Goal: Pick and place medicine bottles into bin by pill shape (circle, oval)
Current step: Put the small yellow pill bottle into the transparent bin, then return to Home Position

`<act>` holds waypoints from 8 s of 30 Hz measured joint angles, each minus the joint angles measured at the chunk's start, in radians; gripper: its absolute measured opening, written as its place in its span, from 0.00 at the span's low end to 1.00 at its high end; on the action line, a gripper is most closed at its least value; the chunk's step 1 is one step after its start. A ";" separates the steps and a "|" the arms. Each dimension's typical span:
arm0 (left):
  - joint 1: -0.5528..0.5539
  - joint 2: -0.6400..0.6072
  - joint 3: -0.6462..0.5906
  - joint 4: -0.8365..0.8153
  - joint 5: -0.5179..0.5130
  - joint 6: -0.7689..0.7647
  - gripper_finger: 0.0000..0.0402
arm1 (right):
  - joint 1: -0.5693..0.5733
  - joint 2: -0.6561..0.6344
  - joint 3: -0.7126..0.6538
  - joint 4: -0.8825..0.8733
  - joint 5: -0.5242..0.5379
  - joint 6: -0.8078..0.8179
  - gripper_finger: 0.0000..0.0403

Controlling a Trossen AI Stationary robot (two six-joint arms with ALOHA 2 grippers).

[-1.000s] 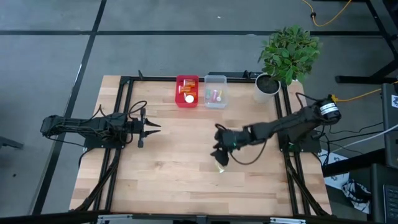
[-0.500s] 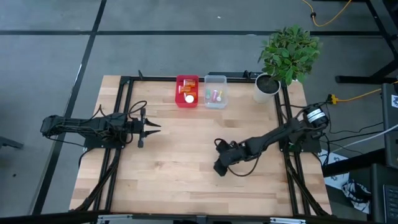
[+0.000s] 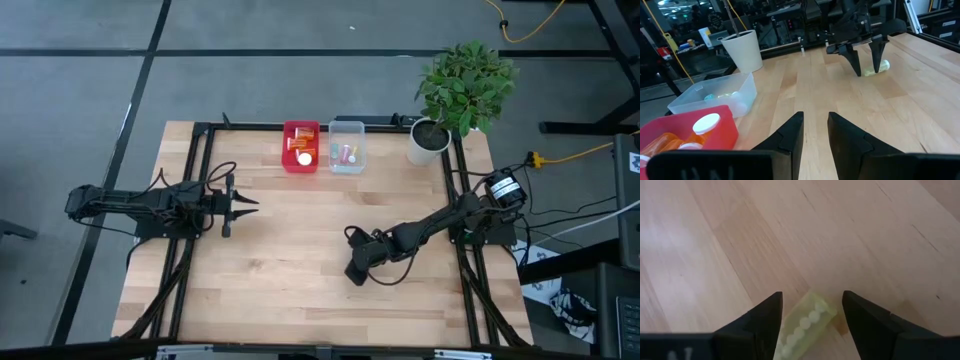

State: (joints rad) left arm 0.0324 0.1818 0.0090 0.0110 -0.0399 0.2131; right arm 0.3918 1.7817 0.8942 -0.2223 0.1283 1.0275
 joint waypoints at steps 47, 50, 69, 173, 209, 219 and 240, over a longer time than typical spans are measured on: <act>0.000 0.000 0.000 0.000 0.000 0.000 0.21 | -0.299 0.007 0.413 -0.379 0.583 -0.636 0.26; 0.000 0.000 0.000 0.000 0.000 0.000 0.21 | -0.401 0.006 0.452 -0.370 0.621 -0.700 0.26; 0.000 0.000 0.000 0.000 0.000 0.035 0.21 | -0.706 0.005 0.458 -0.199 0.453 -0.772 0.45; 0.000 0.000 0.000 0.000 0.000 -0.052 0.21 | -0.331 -0.916 -0.648 0.688 -0.464 -0.797 0.49; 0.000 0.000 0.000 0.000 0.000 -0.052 0.21 | -0.301 -1.512 -0.648 0.062 -0.462 -0.797 0.49; 0.000 0.000 0.000 0.001 0.000 -0.052 0.21 | -0.268 -1.724 -0.648 -0.044 -0.462 -0.798 0.49; 0.000 0.000 0.000 0.000 0.000 -0.052 0.21 | -0.247 -1.781 -0.864 0.228 -0.463 -0.798 0.49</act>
State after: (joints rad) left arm 0.0322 0.1818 0.0090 0.0114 -0.0399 0.1608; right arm 0.1445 0.0002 0.0303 0.0056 -0.3345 0.2299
